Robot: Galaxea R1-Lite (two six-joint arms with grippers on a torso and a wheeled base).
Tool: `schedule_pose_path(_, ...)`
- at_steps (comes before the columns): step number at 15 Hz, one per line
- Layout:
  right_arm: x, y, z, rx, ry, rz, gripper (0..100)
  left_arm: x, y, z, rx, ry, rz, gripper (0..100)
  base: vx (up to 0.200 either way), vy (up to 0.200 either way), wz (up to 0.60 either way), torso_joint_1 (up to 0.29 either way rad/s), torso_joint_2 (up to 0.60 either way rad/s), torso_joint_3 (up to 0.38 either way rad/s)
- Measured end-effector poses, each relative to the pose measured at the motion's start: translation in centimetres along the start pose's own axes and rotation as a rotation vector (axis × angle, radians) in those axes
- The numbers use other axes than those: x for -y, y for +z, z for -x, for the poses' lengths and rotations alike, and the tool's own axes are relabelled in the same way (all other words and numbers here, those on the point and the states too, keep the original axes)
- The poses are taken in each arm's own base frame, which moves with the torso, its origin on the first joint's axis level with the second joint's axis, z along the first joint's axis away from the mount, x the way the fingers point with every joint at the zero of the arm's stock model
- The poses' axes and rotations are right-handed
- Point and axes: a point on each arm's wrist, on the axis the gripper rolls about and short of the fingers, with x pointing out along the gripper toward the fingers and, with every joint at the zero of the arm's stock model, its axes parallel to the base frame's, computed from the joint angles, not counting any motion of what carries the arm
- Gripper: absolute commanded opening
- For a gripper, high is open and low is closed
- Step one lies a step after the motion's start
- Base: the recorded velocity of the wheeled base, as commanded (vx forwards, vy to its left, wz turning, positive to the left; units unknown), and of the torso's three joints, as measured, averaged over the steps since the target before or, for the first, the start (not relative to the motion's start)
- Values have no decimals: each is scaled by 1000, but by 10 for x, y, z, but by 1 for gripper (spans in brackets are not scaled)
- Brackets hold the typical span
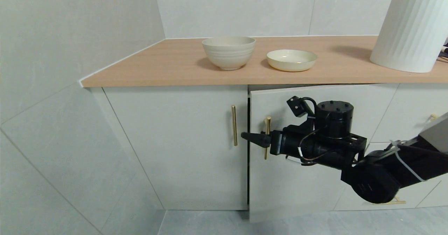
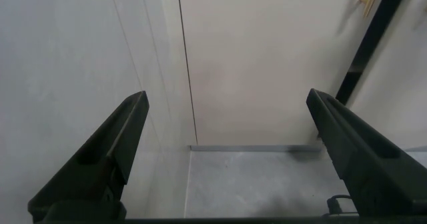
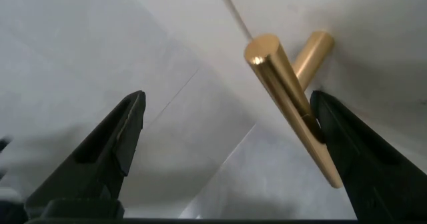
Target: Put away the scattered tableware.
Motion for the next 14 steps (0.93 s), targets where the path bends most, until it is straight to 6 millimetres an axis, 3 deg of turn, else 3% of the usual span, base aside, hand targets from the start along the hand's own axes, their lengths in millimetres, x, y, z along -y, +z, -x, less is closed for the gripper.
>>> schedule_pose_path(11, -32, -21, 68, -112, 93, -14, 100, 0, 0, 0, 0, -1, -6, 100, 0, 0, 0, 0, 0, 0)
schedule_pose_path(14, -37, -23, 78, -127, 129, -6, 100, 0, 0, 0, 2, -21, -13, 100, 0, 0, 0, 0, 0, 0)
